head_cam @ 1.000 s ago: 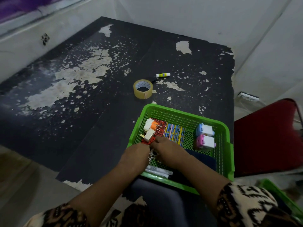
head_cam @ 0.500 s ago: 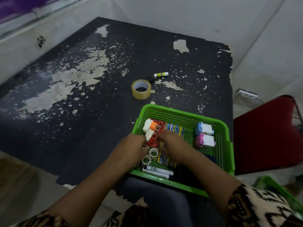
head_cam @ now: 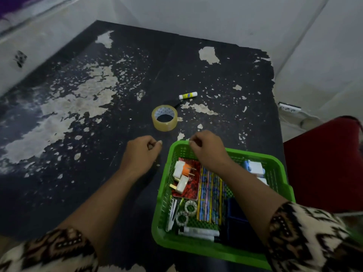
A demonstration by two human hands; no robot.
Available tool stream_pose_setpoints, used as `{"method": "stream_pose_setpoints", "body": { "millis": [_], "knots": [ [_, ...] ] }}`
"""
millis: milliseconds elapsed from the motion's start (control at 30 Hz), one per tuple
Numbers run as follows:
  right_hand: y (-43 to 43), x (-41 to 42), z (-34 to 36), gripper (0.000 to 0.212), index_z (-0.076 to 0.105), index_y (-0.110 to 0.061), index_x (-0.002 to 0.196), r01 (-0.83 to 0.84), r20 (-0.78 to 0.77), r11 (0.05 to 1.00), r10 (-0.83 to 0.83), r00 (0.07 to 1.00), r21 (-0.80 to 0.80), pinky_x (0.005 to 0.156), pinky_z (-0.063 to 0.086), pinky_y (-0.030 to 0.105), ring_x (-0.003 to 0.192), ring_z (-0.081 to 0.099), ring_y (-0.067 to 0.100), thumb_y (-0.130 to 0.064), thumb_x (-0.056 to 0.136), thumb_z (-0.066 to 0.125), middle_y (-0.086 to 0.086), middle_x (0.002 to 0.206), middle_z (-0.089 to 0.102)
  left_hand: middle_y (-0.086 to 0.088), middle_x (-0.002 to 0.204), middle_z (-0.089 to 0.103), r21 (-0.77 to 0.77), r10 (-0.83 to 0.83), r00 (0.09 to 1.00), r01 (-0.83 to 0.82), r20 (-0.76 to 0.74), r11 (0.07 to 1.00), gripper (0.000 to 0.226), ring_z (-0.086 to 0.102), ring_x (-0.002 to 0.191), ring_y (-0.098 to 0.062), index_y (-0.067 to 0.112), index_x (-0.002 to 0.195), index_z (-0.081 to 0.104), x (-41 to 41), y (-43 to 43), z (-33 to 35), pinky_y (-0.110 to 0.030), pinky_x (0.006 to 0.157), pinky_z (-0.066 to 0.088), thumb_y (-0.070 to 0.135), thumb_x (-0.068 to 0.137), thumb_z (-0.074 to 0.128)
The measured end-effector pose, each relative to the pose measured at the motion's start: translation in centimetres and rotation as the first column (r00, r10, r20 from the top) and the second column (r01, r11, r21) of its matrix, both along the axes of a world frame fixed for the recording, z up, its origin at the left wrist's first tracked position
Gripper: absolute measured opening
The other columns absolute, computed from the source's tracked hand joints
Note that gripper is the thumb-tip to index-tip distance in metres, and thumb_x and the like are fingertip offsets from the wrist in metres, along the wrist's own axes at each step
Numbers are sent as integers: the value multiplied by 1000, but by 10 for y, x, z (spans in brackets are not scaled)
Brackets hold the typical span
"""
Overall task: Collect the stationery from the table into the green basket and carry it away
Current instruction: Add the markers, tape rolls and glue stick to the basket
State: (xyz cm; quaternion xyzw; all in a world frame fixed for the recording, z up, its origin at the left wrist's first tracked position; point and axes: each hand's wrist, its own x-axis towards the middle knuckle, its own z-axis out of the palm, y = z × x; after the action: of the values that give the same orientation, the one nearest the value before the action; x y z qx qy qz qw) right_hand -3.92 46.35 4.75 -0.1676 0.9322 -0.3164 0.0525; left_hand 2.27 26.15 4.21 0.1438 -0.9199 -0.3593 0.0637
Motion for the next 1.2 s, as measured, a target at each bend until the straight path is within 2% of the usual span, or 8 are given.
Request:
{"method": "stream_pose_setpoints", "body": {
  "millis": [133,267,367,500,767,933,1067,1200],
  "knots": [
    [-33,-37,-7,20,68,-12,99,63,-12,998,-64,998,-17,80,47,34,92,54,19,-26,93,56,7,100,58,-1,93,66,106,63,991,-75,117,991,30,63,85,-18,14,103,62,-49,-19,-16,-30,69,49,39,88,70],
    [-50,-65,-29,30,68,-9,98,79,225,989,-105,969,123,75,49,33,88,62,25,-36,94,55,12,99,68,-14,147,40,66,44,965,-63,259,996,102,45,133,-30,7,148,32,-99,-38,-37,-42,106,43,54,72,81],
    [-53,-69,-43,37,67,-11,99,100,335,971,-170,927,218,76,48,32,89,61,26,-44,92,53,11,102,68,-14,161,15,31,-29,961,21,277,999,129,19,148,-31,6,156,8,-129,-39,-41,-43,117,27,55,66,84],
    [-51,-70,-47,34,66,-13,92,148,357,969,-213,910,199,82,52,37,88,60,24,-44,92,53,9,98,66,-11,162,11,10,-121,949,124,291,992,136,16,148,-30,8,157,0,-159,-33,-53,-47,117,29,56,63,86],
    [-46,-67,-36,25,63,-12,84,266,314,962,-272,910,62,54,36,26,69,55,12,-32,94,55,2,79,63,-6,126,42,-66,-151,968,167,201,984,91,49,113,-22,10,131,44,-151,-32,-59,-33,88,44,54,62,84],
    [-44,-59,-22,43,59,-13,75,331,320,922,-257,912,-201,64,43,32,67,56,16,-45,99,43,1,71,60,-3,131,44,79,-45,998,41,43,996,94,47,111,-12,11,140,43,-119,-23,-36,-24,87,37,49,65,84],
    [-41,-55,7,57,63,-21,93,373,490,817,-131,862,-440,79,54,46,81,66,24,-70,88,34,7,87,69,-3,135,43,87,-75,994,82,-85,993,93,43,112,-5,10,144,40,-86,-6,-2,-21,92,37,43,69,85],
    [-27,-42,41,51,65,-19,103,227,497,826,73,865,-516,58,51,38,65,63,25,-64,91,44,18,80,66,-2,137,41,42,-158,975,166,-159,985,99,41,119,-3,9,148,36,-50,15,28,-18,95,34,43,68,84]
  ]
}}
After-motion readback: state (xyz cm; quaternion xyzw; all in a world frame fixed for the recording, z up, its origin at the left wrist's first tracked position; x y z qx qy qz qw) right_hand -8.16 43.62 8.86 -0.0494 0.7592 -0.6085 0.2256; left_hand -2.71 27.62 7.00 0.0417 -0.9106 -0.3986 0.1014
